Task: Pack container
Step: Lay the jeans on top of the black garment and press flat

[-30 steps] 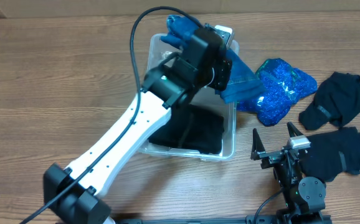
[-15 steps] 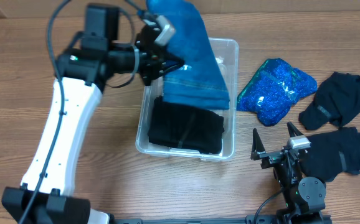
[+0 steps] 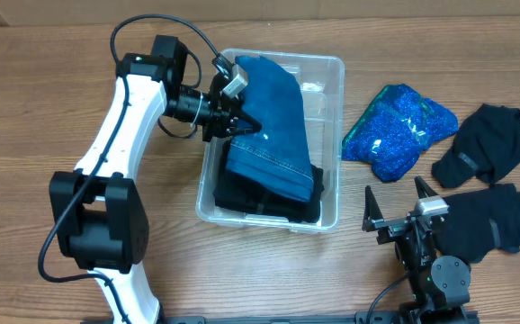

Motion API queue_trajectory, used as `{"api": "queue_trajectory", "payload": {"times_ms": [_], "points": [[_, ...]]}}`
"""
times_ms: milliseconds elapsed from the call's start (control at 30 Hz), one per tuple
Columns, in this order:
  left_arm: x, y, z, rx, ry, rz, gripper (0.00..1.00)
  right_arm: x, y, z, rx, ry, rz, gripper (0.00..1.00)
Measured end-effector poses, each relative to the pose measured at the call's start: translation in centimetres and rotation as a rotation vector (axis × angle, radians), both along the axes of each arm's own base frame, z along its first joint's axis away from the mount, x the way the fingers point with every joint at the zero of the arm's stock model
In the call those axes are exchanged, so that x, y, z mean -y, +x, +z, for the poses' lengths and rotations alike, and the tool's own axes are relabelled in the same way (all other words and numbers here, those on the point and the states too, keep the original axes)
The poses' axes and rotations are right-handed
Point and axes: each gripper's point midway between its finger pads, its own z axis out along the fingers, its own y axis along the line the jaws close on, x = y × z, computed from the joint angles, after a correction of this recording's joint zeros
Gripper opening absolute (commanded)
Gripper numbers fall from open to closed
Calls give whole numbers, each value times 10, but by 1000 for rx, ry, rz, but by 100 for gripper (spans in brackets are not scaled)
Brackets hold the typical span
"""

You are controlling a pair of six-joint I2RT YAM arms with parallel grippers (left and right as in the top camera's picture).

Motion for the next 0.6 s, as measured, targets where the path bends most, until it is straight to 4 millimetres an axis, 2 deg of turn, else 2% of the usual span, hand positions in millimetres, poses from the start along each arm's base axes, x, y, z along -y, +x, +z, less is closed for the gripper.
{"api": "queue_trajectory", "payload": {"times_ms": [200,433,533,567,600], "points": [[10,3,4,58,-28,-23,4,0,0,0,0,0,0,100],[48,-10,6,150,-48,-127,4,0,0,0,0,0,0,100],[54,-14,5,153,-43,-144,4,0,0,0,0,0,0,100],[53,-14,3,154,-35,-143,41,0,0,0,0,0,0,100],[53,-13,2,156,-25,-141,100,0,0,0,0,0,0,100]]}}
